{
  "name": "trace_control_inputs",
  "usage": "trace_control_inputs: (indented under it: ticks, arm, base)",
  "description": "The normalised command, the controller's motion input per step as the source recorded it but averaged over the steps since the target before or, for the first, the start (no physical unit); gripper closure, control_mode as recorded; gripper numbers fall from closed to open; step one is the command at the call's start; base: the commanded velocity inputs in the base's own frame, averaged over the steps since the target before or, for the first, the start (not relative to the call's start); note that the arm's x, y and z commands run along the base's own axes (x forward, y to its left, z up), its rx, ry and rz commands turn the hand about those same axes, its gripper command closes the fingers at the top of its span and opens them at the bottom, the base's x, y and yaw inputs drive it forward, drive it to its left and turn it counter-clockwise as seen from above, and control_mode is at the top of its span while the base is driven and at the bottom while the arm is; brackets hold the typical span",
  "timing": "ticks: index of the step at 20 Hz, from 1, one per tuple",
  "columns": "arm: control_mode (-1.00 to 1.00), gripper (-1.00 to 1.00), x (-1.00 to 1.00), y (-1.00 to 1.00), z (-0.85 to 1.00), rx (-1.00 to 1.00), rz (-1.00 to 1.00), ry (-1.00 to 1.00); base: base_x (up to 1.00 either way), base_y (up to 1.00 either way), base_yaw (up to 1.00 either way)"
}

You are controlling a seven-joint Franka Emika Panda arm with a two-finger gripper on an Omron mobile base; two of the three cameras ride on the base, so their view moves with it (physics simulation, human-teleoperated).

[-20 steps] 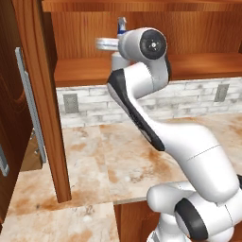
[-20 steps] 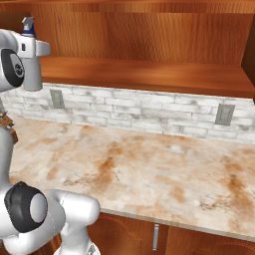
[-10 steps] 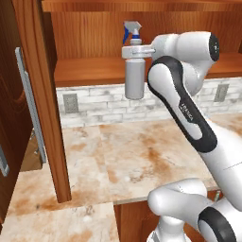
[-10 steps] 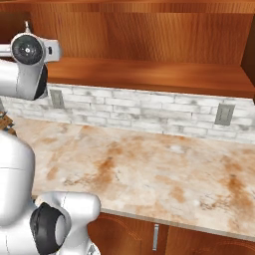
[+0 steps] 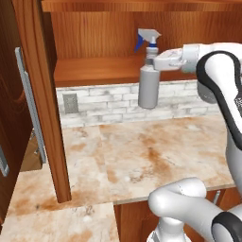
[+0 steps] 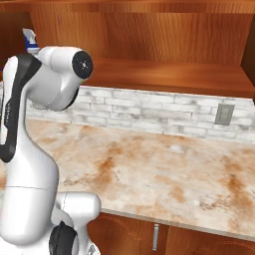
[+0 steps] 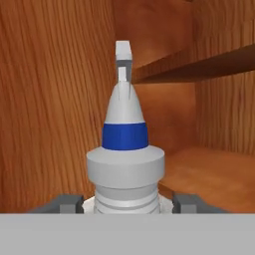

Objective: Move the cutting board and knife to the sink. Then move spray from the cabinet to the counter.

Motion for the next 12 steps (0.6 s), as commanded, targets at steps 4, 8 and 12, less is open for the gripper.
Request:
trace_control_inputs:
  ticks: [4, 8, 12]
  arm:
    - [-1.00, 1.00, -0.32, -0.28, -0.17, 0.00, 0.26, -0.04]
    - [-1.00, 1.00, -0.14, -0.32, -0.21, 0.00, 0.27, -0.04]
    - [-1.00, 1.00, -0.23, -0.29, -0.24, 0.00, 0.19, -0.04]
  base:
    - [0.00, 0.00, 0.00]
    - [0.00, 0.00, 0.00]
    - [0.00, 0.00, 0.00]
